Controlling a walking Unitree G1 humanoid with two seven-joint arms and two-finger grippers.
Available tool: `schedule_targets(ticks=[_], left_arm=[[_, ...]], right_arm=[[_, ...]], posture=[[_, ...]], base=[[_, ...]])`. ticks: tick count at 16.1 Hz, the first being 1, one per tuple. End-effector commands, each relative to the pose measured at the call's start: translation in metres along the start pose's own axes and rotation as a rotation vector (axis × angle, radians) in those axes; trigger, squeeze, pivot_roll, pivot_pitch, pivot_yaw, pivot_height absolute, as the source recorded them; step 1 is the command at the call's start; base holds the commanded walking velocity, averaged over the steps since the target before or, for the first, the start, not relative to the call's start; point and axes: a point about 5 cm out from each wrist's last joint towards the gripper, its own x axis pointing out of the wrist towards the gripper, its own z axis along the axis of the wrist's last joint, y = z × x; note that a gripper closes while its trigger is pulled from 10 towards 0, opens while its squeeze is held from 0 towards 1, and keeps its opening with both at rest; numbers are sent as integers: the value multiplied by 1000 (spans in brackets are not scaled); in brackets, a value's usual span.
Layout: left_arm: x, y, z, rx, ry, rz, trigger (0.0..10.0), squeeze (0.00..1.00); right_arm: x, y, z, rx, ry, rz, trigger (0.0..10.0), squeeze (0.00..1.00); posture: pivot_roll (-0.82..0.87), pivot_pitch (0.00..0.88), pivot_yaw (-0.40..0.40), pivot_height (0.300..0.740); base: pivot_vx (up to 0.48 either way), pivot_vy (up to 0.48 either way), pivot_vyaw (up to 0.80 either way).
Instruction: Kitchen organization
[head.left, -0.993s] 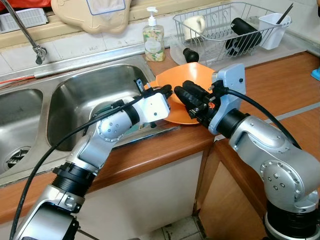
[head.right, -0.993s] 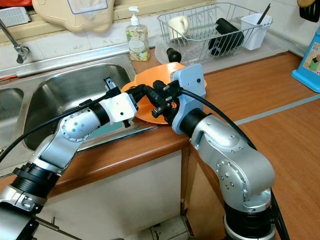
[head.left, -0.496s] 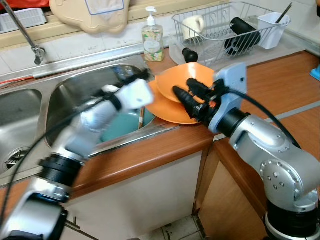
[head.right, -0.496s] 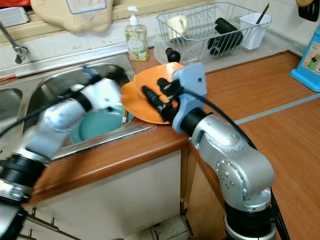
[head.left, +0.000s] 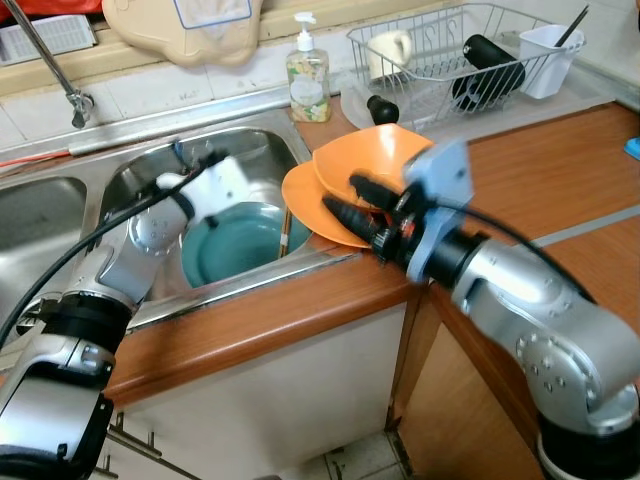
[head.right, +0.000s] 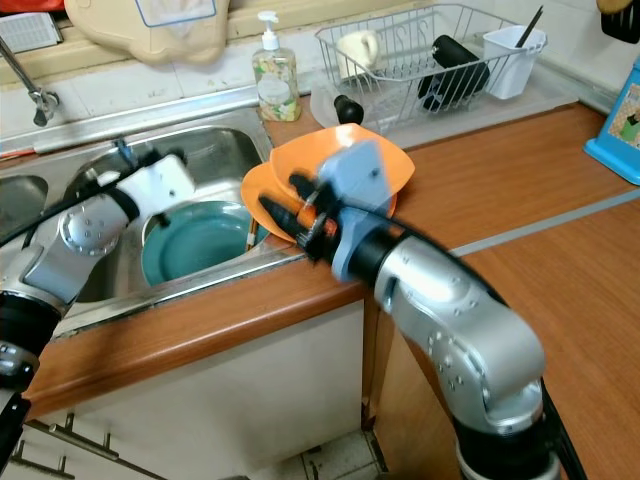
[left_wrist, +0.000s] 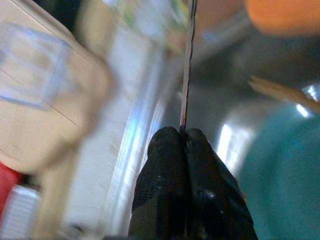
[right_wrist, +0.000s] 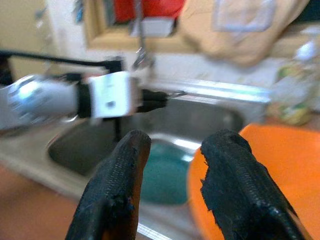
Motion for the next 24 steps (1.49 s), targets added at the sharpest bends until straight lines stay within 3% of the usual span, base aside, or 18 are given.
schedule_targets(ticks=[1, 2, 3, 4, 5, 10, 11, 12, 13, 14, 15, 17, 19, 23, 24], left_arm=[[1, 0, -8, -8, 55, -34, 392, 0], [2, -1, -14, -33, 90, -49, 941, 0], [4, -2, -20, -147, 143, -61, 4039, 0], [5, -3, -22, -182, 159, -66, 4039, 0], [8, -3, -25, -263, 204, -72, 10000, 0], [11, -5, -25, -315, 230, -91, 10000, 0], [14, -22, -28, -425, 315, -225, 10000, 0], [14, -26, -29, -452, 334, -249, 10000, 173], [14, -27, -29, -464, 342, -254, 10000, 698], [14, -27, -30, -467, 346, -254, 10000, 698], [14, -28, -30, -472, 350, -258, 10000, 867], [15, -27, -29, -480, 354, -266, 10000, 882], [15, -29, -30, -487, 358, -276, 10000, 988], [14, -29, -32, -493, 358, -263, 10000, 925], [13, -27, -33, -509, 349, -242, 10000, 451]], right_arm=[[0, 9, -2, 3, 27, 56, 10000, 0], [0, 9, -5, 6, 48, 63, 10000, 0], [0, 10, -7, 4, 61, 71, 10000, 0], [1, 10, -8, 3, 64, 73, 10000, 0], [1, 11, -9, -3, 72, 87, 10000, 0], [1, 12, -10, -11, 82, 103, 10000, 0], [1, 17, -15, -21, 106, 123, 10000, 0], [1, 18, -15, -24, 107, 127, 10000, 0], [0, 19, -15, -29, 107, 130, 10000, 0], [0, 19, -15, -31, 107, 131, 10000, 0], [0, 19, -15, -36, 107, 134, 10000, 0], [-1, 18, -15, -43, 110, 131, 10000, 0], [0, 16, -15, -48, 109, 125, 10000, 0], [1, 15, -13, -56, 99, 120, 10000, 0], [1, 14, -11, -59, 86, 113, 10000, 0]], posture=[[-56, 0, 140, 740], [-57, 0, 137, 740], [-54, 0, 136, 740], [-53, 0, 136, 740], [-54, 0, 137, 740], [-53, 0, 136, 740], [-60, 0, 153, 740], [-60, 0, 153, 740], [-62, 0, 154, 740], [-62, 0, 154, 740], [-64, 0, 153, 740], [-62, 0, 147, 740], [-61, 0, 144, 740], [-59, 0, 142, 740], [-60, 0, 143, 740]], base=[[0, 0, 0], [0, 0, 0], [0, 0, 0], [0, 0, 0], [0, 0, 0], [0, 0, 0], [0, 0, 0], [0, 0, 0], [0, 0, 0], [0, 0, 0], [0, 0, 0], [0, 0, 0], [0, 0, 0], [0, 0, 0], [0, 0, 0]])
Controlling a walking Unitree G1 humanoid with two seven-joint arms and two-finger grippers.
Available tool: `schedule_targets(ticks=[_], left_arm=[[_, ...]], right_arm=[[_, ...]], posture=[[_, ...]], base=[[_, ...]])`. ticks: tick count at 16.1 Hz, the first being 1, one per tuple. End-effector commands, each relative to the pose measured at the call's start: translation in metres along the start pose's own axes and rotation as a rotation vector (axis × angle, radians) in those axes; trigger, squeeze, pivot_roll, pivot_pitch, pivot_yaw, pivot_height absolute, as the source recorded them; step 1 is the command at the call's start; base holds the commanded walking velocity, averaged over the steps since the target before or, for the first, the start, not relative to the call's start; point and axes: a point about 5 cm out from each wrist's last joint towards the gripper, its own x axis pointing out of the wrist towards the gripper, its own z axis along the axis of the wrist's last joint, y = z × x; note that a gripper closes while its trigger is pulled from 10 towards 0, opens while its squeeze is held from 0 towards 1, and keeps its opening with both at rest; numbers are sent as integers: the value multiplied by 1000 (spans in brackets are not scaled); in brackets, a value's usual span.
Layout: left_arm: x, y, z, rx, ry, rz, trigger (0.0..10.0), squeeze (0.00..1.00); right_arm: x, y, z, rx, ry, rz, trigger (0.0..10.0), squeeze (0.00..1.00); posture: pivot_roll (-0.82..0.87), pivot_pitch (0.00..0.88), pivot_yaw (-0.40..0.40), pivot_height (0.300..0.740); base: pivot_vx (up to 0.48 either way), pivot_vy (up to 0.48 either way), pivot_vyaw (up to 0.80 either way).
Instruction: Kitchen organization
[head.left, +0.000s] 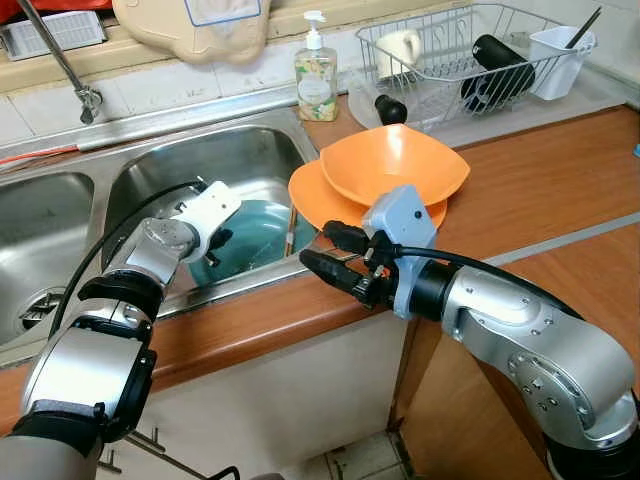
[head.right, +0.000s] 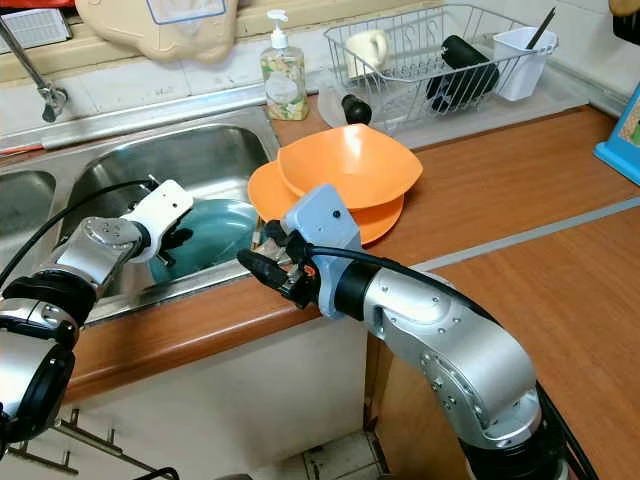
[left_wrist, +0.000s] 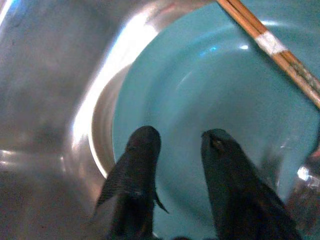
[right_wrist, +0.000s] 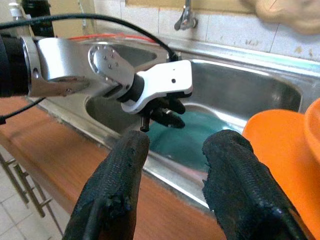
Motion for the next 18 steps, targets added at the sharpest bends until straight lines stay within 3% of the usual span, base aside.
schedule_targets(ticks=[1, 2, 3, 4, 6, 7, 8, 11, 12, 15, 18], left_arm=[[-5, 10, -2, -46, -32, 44, 10000, 0], [-5, 11, -2, -55, -44, 49, 10000, 0], [-8, 13, 3, -90, -135, 68, 10000, 0], [-9, 14, 5, -104, -165, 71, 10000, 0], [-17, 18, 13, -185, -316, 108, 10000, 0], [-25, 19, 18, -237, -408, 128, 10000, 0], [-28, 19, 18, -238, -425, 134, 10000, 0], [-55, 12, 22, -253, -536, 170, 10000, 0], [-67, 4, 25, -258, -598, 159, 10000, 0], [-87, -17, 32, -263, -693, 86, 10000, 0], [-95, -35, 27, -255, -698, 4, 10000, 0]], right_arm=[[0, -1, 5, -12, -26, -3, 10000, 0], [0, -1, 5, -12, -29, -4, 10000, 0], [-1, -4, 10, -11, -63, -16, 10000, 0], [-1, -5, 12, -9, -81, -25, 10000, 0], [-1, -18, 25, 0, -171, -114, 10000, 0], [-3, -29, 32, 17, -220, -183, 10000, 776], [-4, -33, 33, 29, -233, -214, 10000, 1000], [-12, -58, 31, 102, -240, -375, 10000, 1000], [-15, -78, 26, 160, -207, -496, 10000, 1000], [-24, -102, 19, 225, -169, -629, 10000, 1000], [-31, -120, 11, 340, -156, -681, 10000, 1000]], posture=[[-59, 0, 134, 740], [-59, 0, 134, 740], [-54, 0, 122, 740], [-53, 0, 120, 740], [-47, 0, 103, 740], [-46, 0, 98, 740], [-44, 0, 92, 740], [-22, 0, 57, 740], [-20, 0, 51, 740], [-17, 0, 45, 740], [-18, 0, 44, 740]], base=[[0, 0, 0], [0, 0, 0], [0, 0, 0], [0, 0, 0], [0, 0, 0], [0, 0, 0], [0, 0, 0], [0, 0, 0], [0, 0, 0], [0, 0, 0], [0, 0, 0]])
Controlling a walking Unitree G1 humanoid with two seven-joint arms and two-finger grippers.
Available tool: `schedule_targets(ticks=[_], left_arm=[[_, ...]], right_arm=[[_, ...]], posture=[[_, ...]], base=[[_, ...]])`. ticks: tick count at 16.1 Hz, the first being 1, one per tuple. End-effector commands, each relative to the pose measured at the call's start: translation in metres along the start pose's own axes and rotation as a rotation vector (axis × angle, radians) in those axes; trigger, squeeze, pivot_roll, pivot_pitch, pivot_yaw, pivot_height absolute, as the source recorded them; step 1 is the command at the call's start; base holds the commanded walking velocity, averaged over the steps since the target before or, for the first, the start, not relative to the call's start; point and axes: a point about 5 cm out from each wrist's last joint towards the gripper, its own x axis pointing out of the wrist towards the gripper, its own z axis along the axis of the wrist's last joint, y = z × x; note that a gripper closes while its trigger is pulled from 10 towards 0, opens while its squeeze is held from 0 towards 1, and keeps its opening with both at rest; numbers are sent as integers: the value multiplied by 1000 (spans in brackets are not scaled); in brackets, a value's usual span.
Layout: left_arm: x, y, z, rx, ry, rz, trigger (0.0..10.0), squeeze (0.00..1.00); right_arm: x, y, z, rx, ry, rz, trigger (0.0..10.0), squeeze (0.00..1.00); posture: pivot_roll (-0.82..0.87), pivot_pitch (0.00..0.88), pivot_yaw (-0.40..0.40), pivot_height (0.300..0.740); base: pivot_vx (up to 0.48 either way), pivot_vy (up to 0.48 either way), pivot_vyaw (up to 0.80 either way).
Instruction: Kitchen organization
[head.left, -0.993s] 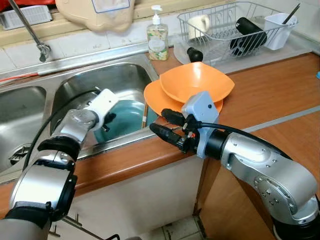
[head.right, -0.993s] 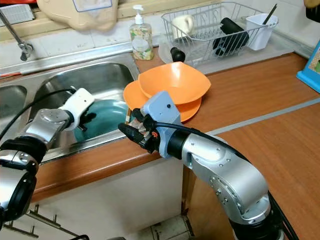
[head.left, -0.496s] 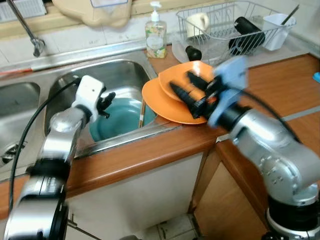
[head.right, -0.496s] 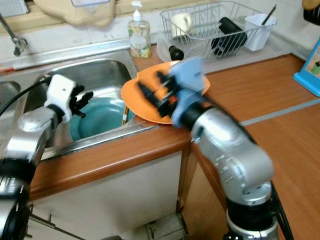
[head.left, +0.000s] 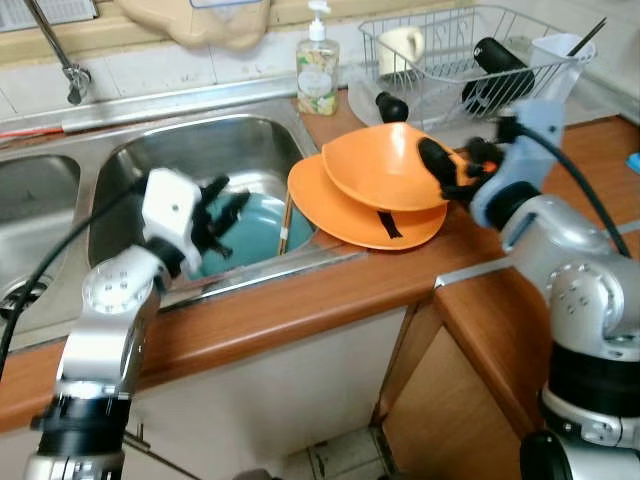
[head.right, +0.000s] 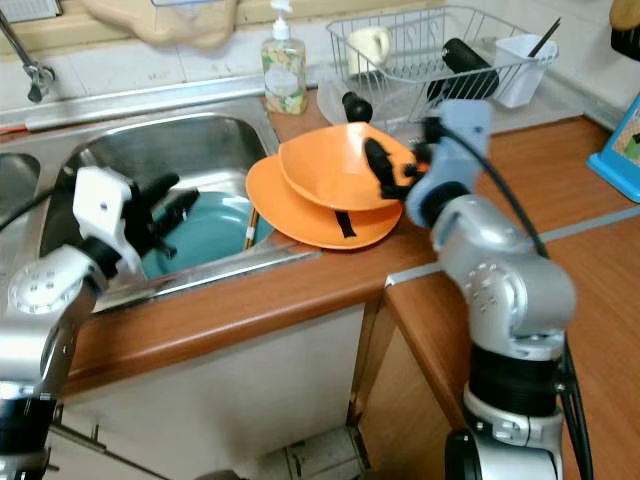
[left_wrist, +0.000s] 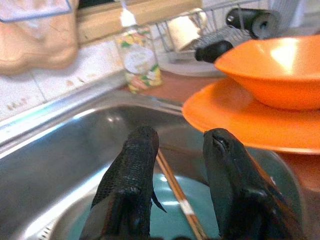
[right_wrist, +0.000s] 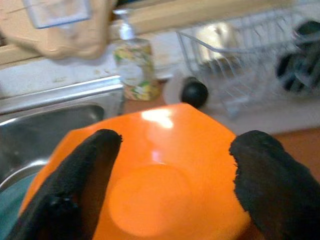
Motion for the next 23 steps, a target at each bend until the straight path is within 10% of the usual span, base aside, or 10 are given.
schedule_targets(ticks=[1, 2, 3, 4, 7, 8, 11, 23], left_arm=[[-2, -3, 5, 9, -7, -23, 10000, 0], [-5, -10, 6, -7, -10, -51, 10000, 0], [-6, -13, 7, -22, -11, -65, 10000, 0], [-9, -18, 5, -36, 0, -97, 10000, 0], [-15, -24, 0, -49, 34, -119, 10000, 0], [-17, -27, 0, -64, 37, -125, 10000, 0], [-19, -29, -1, -66, 53, -139, 10000, 0], [-14, -31, 0, -51, 69, -148, 10000, 0]], right_arm=[[4, -4, 1, 45, 20, -10, 10000, 1000], [9, -19, -3, 122, 60, -69, 10000, 659], [10, -24, -6, 143, 83, -97, 10000, 47], [12, -32, -10, 187, 112, -124, 10000, 0], [13, -31, -14, 294, 141, -83, 9294, 0], [13, -28, -16, 324, 155, -55, 4941, 0], [15, -20, -23, 375, 196, -4, 0, 0], [21, -13, -34, 509, 217, -4, 0, 0]], posture=[[-15, 0, 43, 740], [-13, 0, 44, 740], [-13, 0, 44, 740], [-13, 0, 45, 740], [-12, 0, 45, 740], [-11, 0, 45, 740], [-9, 0, 45, 740], [-8, 0, 50, 740]], base=[[0, 0, 0], [0, 0, 0], [0, 0, 0], [0, 0, 0], [0, 0, 0], [0, 0, 0], [0, 0, 0], [0, 0, 0]])
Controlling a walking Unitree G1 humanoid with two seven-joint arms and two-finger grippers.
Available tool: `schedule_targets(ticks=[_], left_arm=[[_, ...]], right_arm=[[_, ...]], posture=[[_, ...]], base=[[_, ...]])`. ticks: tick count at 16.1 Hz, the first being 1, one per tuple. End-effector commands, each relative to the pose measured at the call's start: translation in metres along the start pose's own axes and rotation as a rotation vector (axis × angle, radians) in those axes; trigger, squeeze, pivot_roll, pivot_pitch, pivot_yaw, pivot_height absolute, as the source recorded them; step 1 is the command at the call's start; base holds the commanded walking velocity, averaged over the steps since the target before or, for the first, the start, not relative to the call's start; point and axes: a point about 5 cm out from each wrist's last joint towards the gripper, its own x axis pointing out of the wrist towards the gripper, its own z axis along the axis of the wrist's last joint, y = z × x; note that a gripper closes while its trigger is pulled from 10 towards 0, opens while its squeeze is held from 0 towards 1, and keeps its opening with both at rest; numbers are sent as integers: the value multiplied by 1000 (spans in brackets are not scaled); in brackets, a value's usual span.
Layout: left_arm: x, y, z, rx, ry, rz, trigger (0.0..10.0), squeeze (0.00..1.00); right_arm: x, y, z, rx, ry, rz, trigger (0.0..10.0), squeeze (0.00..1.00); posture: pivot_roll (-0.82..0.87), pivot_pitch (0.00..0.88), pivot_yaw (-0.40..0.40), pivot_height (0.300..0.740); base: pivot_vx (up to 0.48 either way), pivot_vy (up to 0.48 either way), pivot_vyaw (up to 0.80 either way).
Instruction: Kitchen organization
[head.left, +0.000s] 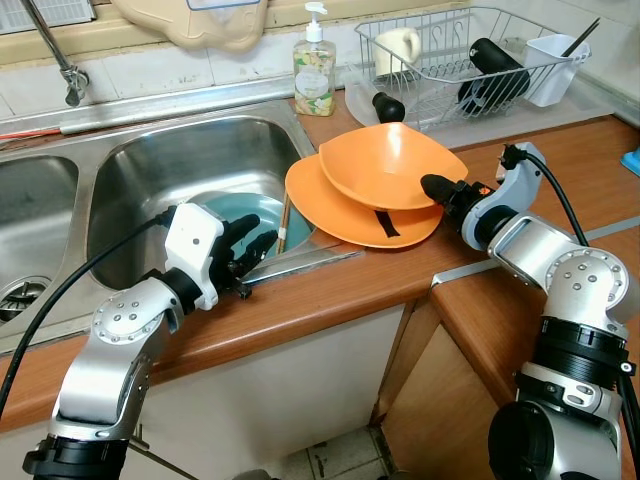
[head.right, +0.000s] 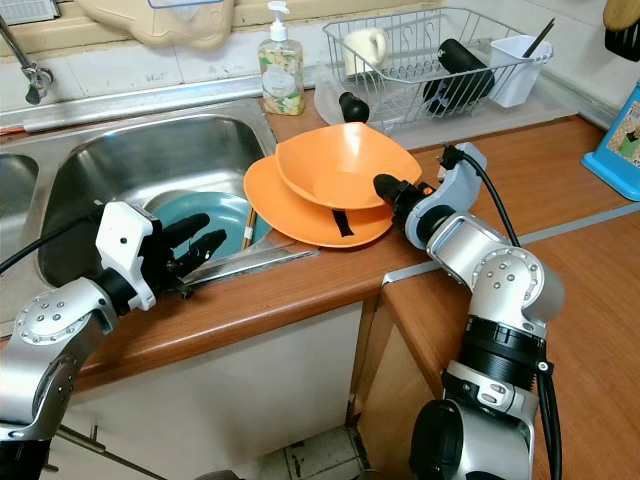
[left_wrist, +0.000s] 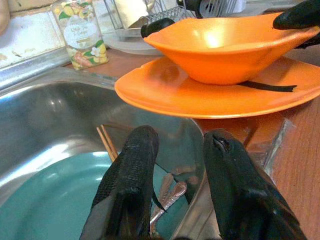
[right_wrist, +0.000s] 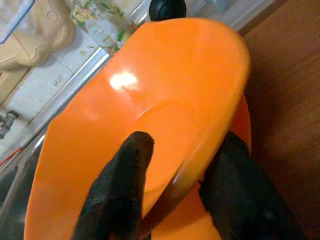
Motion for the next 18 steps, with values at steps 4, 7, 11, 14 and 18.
schedule_targets(ticks=[4, 7, 11, 14, 18], left_arm=[[3, 2, 4, 30, 2, 7, 10000, 0], [4, 4, 4, 45, 8, 17, 10000, 0], [6, 8, 7, 51, -7, 47, 10000, 0], [9, 18, 15, 33, -47, 117, 10000, 0], [11, 27, 20, -30, -56, 166, 10000, 1000]], right_arm=[[2, 9, 3, 2, -10, 26, 0, 0], [1, 10, 3, 3, -16, 28, 0, 0], [1, 11, 6, 7, -31, 35, 0, 0], [-2, 23, 17, -12, -100, 110, 0, 0], [-16, 55, 26, -216, -180, 316, 1216, 0]], posture=[[-8, 0, 52, 740], [-10, 0, 55, 740], [-11, 0, 56, 740], [-11, 0, 57, 740], [-12, 0, 61, 740]], base=[[0, 0, 0], [0, 0, 0], [0, 0, 0], [0, 0, 0], [0, 0, 0]])
